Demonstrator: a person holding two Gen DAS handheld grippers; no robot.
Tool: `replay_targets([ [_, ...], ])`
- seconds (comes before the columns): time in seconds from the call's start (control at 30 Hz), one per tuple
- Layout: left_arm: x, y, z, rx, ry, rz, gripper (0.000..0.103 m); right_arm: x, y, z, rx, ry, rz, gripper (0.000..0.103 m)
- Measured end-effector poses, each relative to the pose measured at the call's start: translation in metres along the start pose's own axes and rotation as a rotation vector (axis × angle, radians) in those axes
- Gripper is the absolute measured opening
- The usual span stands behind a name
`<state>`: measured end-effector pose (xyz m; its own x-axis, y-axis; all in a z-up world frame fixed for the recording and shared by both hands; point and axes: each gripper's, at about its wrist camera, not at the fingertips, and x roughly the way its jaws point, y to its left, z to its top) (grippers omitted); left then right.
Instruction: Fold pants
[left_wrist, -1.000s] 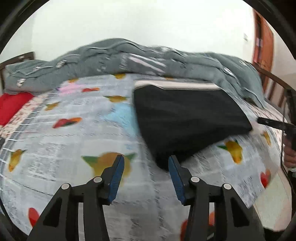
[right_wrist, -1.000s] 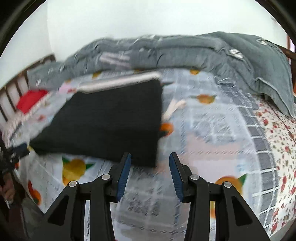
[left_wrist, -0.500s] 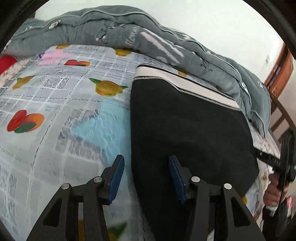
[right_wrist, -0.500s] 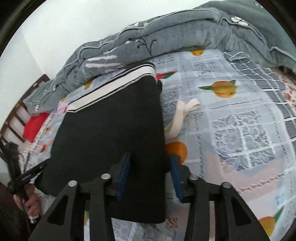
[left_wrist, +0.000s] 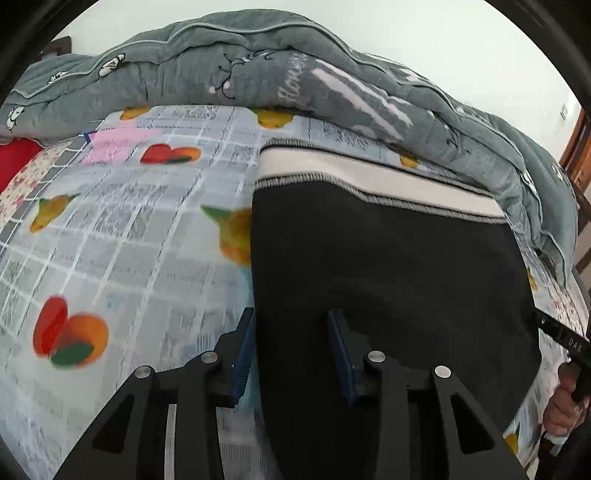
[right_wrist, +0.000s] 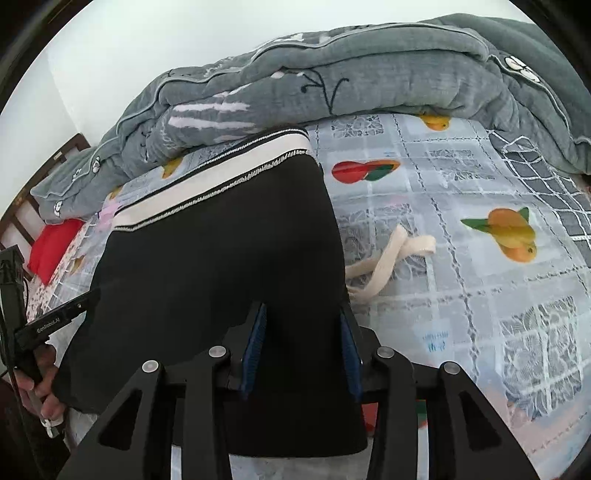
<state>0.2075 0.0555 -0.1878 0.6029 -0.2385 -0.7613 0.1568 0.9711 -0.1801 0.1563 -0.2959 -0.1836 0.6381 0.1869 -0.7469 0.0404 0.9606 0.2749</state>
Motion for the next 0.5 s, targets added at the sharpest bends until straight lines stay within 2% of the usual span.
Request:
replay_targets([
  [0.23, -0.045, -0.018, -0.051, 0.076, -0.068, 0.062, 0.038, -0.016, -0.004, -0.046, -0.024, 0.035, 0.001, 0.045],
  [0.37, -0.065, -0.018, -0.062, 0.059, -0.068, 0.035, 0.039, -0.022, 0.004, -0.058, -0.041, 0.033, -0.023, 0.036],
  [0.5, -0.078, -0.022, -0.066, 0.048, -0.046, 0.034, 0.039, -0.027, 0.017, -0.065, -0.07, 0.062, -0.017, 0.036],
])
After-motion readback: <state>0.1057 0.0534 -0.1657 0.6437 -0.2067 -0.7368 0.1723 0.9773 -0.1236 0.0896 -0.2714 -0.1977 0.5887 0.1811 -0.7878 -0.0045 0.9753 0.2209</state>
